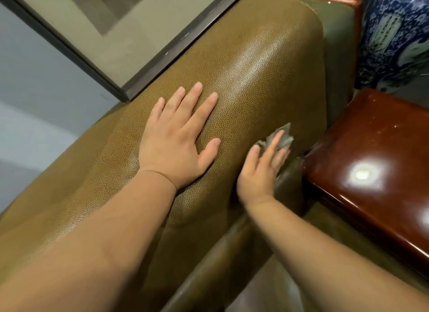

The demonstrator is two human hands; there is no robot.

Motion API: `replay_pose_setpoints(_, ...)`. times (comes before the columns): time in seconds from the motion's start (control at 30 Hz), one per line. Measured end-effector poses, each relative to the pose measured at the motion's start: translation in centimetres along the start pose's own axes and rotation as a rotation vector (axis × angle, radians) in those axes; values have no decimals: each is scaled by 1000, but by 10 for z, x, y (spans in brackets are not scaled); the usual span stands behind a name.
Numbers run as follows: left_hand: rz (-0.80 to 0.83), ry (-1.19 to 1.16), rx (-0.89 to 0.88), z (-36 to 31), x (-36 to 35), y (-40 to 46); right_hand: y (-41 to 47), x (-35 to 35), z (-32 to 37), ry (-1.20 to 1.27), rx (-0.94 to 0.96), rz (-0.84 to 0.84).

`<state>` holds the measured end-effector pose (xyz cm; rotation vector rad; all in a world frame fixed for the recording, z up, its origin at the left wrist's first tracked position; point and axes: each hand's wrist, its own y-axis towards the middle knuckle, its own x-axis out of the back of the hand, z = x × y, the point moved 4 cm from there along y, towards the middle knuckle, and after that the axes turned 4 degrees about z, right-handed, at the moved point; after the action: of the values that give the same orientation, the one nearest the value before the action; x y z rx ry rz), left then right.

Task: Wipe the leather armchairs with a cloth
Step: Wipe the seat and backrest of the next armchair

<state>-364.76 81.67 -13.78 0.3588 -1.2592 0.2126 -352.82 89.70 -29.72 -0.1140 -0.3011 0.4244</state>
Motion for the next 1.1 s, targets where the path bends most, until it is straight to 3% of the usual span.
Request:
replay_pose_setpoints(0.1, 2, -2, 2, 1, 3, 2, -58, -24, 23, -85, 275, 222)
replay_pose_setpoints(0.2, 7, 7, 7, 3, 3, 1, 0, -5, -1, -276, 294, 169)
replay_pose_setpoints(0.23, 12, 10, 9, 3, 2, -1, 24, 6, -15, -266, 206, 132)
replay_pose_setpoints(0.33, 25, 1, 17, 0, 1, -6, 52, 26, -38, -84, -317, 30)
replay_pose_setpoints(0.37, 27, -3, 16, 0, 1, -5, 42, 22, -22, -62, -370, 27)
replay_pose_setpoints(0.4, 31, -9, 12, -2, 2, -4, 28, 14, 0, -65, -318, 52)
replay_pose_setpoints(0.5, 39, -43, -2, -1, 4, -1, -33, -6, 65, -82, 171, 227)
replay_pose_setpoints(0.57, 30, -51, -5, 1, 6, 2, -45, -2, 68, -99, 265, 285)
replay_pose_setpoints(0.63, 13, -47, -9, 4, 8, 4, -24, 9, 48, -204, 284, 256)
replay_pose_setpoints(0.7, 17, -35, -12, 6, 7, 2, -4, 17, 21, -263, 146, 247)
replay_pose_setpoints(0.8, 21, -5, -4, 5, 7, 2, -7, 10, 18, -161, -50, 196)
replay_pose_setpoints(0.93, 11, 61, 62, 3, 12, 6, -40, -6, 69, -102, 264, 285)
replay_pose_setpoints(1.0, 19, 73, 105, 1, 12, 3, -39, -4, 62, -158, 398, 280)
replay_pose_setpoints(1.07, 43, 77, 118, -1, 10, -2, -26, 2, 25, -227, 370, 240)
replay_pose_setpoints(1.1, 50, 83, 121, -1, 9, -3, -17, 4, -1, -234, 259, 218)
